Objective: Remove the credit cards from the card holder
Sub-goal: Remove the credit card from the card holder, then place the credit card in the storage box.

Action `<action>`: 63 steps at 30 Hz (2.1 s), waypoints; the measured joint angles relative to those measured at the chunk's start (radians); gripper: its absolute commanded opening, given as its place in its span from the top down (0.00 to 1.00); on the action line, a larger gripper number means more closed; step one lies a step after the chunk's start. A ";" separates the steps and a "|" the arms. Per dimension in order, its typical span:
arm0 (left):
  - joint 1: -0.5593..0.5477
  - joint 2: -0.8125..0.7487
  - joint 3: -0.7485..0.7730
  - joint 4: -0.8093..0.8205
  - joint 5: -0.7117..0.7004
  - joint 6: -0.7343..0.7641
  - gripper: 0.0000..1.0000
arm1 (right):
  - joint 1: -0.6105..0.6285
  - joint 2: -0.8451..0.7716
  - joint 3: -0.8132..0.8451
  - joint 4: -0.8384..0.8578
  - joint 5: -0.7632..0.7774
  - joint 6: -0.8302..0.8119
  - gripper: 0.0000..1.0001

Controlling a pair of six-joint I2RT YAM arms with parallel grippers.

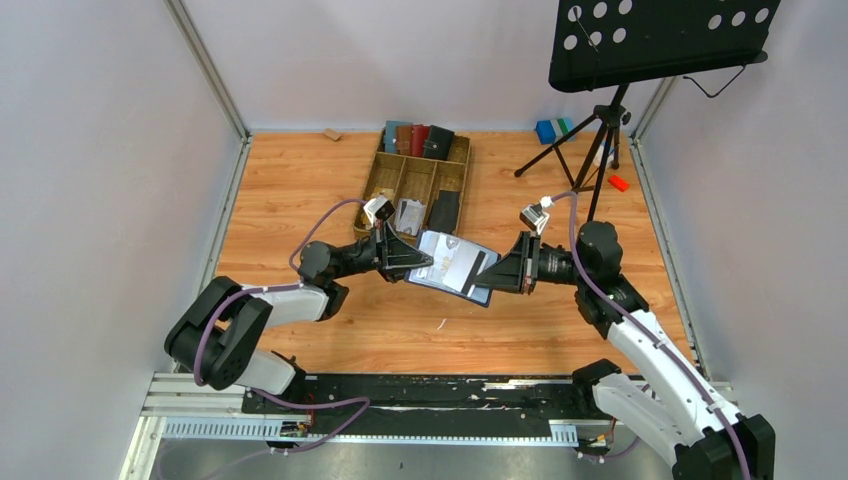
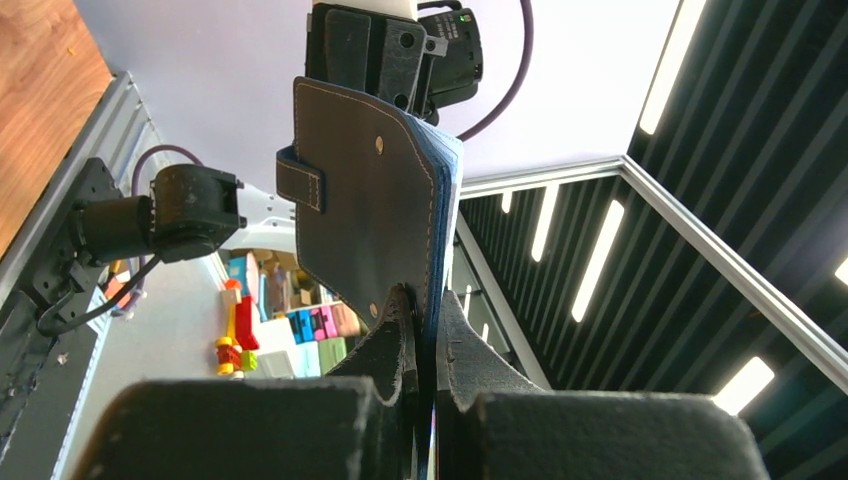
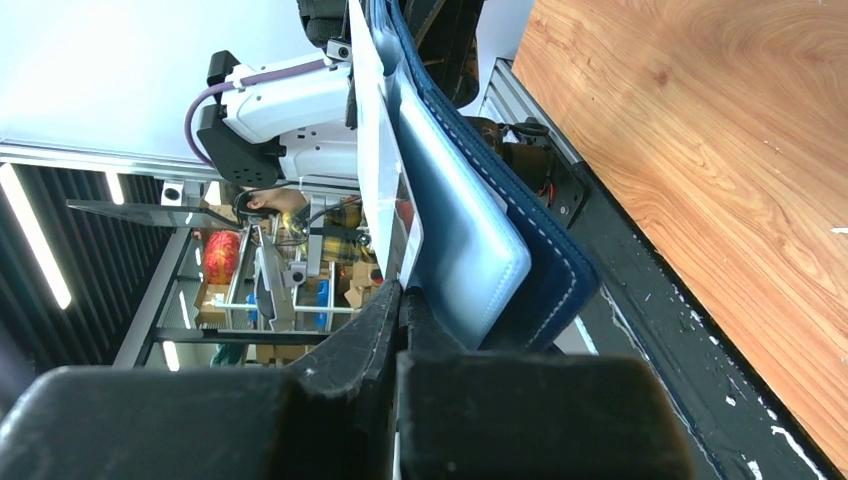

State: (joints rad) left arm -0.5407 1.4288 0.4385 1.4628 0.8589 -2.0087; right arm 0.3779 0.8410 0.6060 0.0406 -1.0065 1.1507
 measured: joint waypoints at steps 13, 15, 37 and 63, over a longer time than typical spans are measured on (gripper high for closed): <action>0.006 -0.027 0.003 0.001 -0.004 -0.002 1.00 | -0.006 0.038 -0.039 0.209 -0.008 0.117 0.63; 0.006 -0.027 0.003 0.000 -0.005 -0.001 1.00 | -0.006 0.054 -0.040 0.245 -0.006 0.139 0.62; 0.121 -0.031 0.011 -0.040 0.067 0.010 1.00 | -0.036 0.013 -0.094 0.222 0.048 0.156 1.00; 0.309 -0.415 0.465 -2.176 -0.366 1.387 1.00 | 0.015 0.587 0.362 -0.303 0.164 -0.293 1.00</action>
State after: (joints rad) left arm -0.2321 1.0138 0.9031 -0.7128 0.4927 -0.6220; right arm 0.3927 1.4277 0.9680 -0.2626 -0.8425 0.8574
